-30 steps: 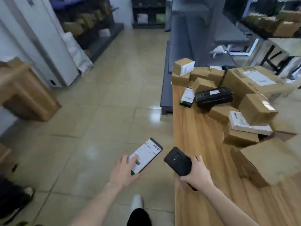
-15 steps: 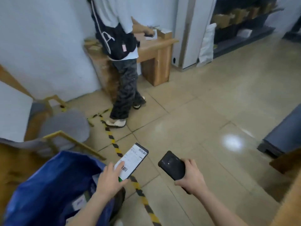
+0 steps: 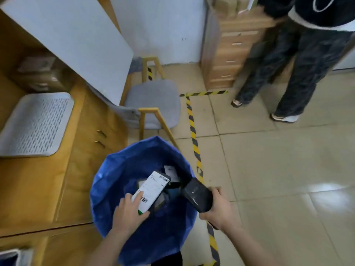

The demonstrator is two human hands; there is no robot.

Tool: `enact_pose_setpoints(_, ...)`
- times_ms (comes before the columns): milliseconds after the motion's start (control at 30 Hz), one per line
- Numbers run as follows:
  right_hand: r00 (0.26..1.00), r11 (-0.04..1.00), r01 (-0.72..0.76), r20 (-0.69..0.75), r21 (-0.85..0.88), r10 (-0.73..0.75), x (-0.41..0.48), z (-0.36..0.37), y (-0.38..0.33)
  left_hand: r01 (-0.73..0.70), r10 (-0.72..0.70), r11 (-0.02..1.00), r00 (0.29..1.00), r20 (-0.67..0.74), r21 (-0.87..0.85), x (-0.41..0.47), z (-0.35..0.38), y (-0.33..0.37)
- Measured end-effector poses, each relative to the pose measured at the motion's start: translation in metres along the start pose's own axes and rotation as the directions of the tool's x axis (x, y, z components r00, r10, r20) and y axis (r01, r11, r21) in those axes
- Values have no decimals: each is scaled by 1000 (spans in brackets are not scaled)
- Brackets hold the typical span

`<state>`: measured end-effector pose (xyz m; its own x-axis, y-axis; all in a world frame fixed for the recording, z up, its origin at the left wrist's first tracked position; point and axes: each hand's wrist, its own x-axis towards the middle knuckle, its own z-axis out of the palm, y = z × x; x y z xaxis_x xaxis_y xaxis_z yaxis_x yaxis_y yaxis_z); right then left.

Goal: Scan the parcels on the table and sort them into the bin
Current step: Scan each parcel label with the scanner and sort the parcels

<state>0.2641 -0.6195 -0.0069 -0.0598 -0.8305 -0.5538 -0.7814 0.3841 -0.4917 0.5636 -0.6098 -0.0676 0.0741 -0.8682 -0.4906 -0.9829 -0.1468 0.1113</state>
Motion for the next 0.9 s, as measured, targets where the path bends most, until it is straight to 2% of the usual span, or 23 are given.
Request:
enact_pose_setpoints(133,994,1000,-5,108,-23,8,37,40,-28,63,-61,997,997,36,-53,22,15,-30)
enact_pose_setpoints(300,985,997,-38,167,-60,48,74,83,-45,109,-103,993,989,106,-52,56,41,-52)
enact_pose_setpoints(567,982,993,-114,150,-25,116,137,160,-47,194,-170,975,967,192,-112,128,111,-74)
enact_pose_setpoints(900,965,981,-196,177,-1,194,212,267,2,260,-234,962,944,231,-87,217,228,-98)
